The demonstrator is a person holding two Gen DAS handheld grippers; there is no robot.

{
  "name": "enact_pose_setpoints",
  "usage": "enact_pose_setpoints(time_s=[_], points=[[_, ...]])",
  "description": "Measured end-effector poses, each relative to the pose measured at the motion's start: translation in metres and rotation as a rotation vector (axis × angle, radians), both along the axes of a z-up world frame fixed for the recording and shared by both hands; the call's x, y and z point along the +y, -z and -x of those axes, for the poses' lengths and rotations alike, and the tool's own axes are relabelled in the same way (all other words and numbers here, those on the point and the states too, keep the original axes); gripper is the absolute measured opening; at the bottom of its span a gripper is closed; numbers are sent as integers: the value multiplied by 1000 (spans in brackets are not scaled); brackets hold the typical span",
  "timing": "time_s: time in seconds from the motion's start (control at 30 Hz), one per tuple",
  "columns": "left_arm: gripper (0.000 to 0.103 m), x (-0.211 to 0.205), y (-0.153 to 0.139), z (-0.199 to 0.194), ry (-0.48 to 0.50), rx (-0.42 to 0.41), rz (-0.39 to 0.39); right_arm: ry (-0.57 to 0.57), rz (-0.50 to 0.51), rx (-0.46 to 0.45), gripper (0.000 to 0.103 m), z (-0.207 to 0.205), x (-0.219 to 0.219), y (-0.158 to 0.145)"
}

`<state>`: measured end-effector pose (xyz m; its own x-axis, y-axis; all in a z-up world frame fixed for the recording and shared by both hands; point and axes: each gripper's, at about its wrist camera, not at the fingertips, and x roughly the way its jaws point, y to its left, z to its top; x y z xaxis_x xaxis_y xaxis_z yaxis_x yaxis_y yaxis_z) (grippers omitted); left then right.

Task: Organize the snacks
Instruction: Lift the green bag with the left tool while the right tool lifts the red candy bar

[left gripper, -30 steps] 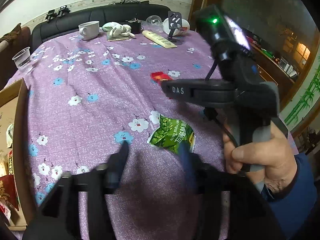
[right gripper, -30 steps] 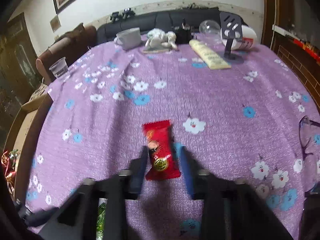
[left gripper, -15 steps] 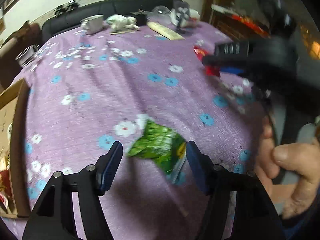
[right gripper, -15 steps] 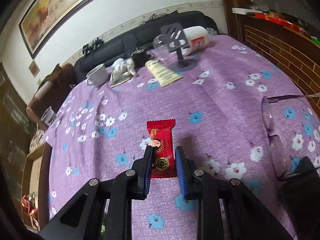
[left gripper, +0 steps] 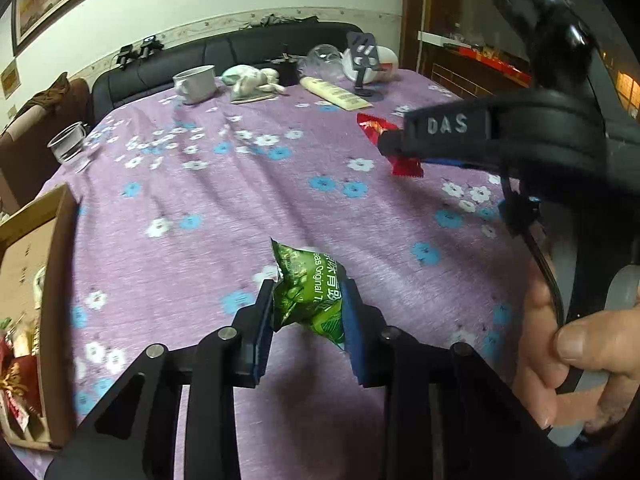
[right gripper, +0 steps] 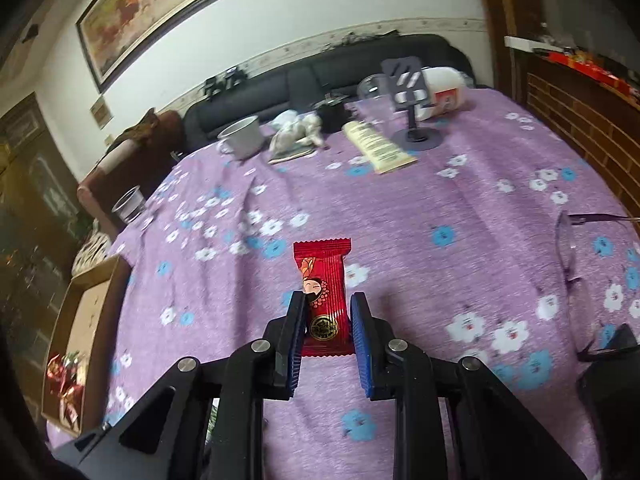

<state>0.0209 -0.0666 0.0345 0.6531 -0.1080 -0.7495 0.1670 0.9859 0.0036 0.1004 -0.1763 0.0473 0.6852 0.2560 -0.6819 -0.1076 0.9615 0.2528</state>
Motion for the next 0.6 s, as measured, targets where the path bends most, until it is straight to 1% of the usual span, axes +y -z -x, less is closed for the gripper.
enact_pose_setpoints(time_s=[0.07, 0.13, 0.23, 0.33, 0.4, 0.47, 0.6], points=[[29, 7, 2, -1, 5, 22, 27, -11, 5, -3, 23, 1, 6, 0], [29, 9, 3, -1, 7, 23, 34, -21, 14, -11, 23, 2, 10, 0], [29, 6, 3, -1, 17, 13, 30, -17, 22, -13, 23, 2, 9, 1], [30, 1, 6, -3, 13, 3, -9, -15, 7, -4, 23, 0, 7, 2], [30, 1, 8, -5, 12, 9, -7, -17, 17, -8, 23, 1, 8, 1], [32, 3, 9, -8, 14, 11, 15, -24, 20, -15, 23, 2, 10, 0], [29, 13, 6, -7, 8, -2, 86, -37, 29, -26, 23, 4, 13, -1]])
